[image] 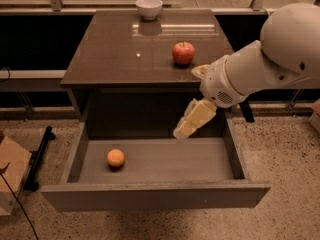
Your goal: Pick orange from top drawer and place on counter
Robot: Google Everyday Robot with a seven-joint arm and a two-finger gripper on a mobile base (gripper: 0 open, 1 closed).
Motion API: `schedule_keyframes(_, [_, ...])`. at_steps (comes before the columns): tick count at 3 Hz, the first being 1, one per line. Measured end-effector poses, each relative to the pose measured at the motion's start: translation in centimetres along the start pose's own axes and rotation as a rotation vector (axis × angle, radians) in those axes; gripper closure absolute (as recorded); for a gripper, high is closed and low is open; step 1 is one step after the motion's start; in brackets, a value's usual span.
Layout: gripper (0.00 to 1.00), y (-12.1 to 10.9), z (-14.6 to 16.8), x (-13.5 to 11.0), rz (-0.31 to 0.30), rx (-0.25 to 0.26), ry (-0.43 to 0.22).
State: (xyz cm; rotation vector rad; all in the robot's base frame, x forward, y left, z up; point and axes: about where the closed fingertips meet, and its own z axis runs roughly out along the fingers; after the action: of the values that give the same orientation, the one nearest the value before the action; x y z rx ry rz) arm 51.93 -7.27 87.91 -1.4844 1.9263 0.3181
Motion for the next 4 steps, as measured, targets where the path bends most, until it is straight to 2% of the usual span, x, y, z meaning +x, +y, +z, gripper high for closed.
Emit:
schedule_keyframes(1, [0.0, 0.1, 0.0, 0.0, -0.001, -0.001, 0.002])
schedule_keyframes(2, [0.0, 0.9, 3.9, 0.5, 0.04, -0.018, -0.007])
schedule_keyframes(3, [0.0, 1.2, 7.7, 1.0, 0.083, -0.013, -0.048])
schedule_keyframes(4, [0.0, 1.9, 11.7, 1.3, 0.129, -0.037, -0.101])
